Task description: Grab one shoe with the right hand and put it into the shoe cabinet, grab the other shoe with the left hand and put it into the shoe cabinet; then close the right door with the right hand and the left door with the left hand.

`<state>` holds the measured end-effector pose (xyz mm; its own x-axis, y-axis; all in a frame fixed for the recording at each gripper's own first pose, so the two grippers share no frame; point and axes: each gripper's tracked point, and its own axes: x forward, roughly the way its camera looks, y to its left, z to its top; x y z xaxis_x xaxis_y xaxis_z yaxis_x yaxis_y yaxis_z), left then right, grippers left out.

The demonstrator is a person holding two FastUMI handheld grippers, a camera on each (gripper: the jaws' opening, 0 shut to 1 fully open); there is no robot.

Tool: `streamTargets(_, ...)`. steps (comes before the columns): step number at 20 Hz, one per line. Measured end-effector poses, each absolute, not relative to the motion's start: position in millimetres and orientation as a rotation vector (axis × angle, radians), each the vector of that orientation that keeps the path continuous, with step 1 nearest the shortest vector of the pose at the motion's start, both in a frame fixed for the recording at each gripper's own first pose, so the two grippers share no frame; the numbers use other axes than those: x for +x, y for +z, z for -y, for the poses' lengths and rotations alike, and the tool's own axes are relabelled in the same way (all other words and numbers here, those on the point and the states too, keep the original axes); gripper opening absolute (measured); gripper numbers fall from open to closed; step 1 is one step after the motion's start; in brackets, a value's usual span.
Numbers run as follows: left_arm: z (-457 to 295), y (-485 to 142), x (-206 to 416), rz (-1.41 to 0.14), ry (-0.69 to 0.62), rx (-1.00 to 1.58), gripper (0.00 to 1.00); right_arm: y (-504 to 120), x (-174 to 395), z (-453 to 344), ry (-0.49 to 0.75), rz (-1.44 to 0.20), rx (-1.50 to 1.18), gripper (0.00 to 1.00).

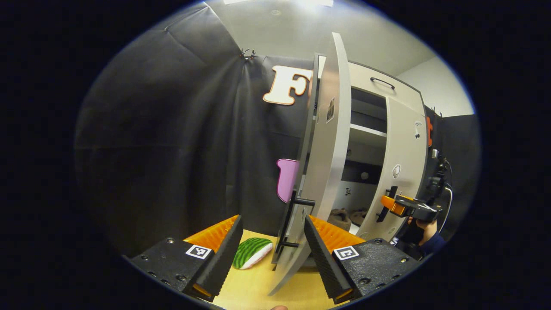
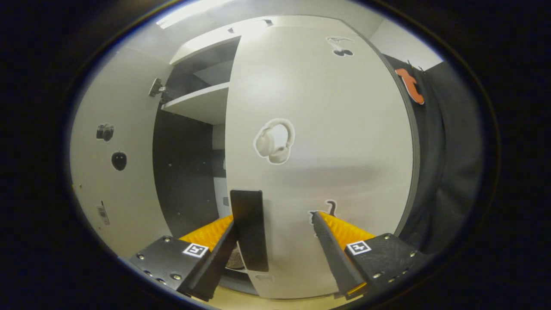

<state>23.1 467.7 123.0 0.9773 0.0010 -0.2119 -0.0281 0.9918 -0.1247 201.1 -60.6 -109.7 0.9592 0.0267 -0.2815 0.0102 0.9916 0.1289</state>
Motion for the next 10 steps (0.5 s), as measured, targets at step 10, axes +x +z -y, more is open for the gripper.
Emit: streamTargets(10,-404,124,35,-0.216,-0.194,-0.063,0.86,-105,146,95,-0.016,-0.282,0.142,1.00)
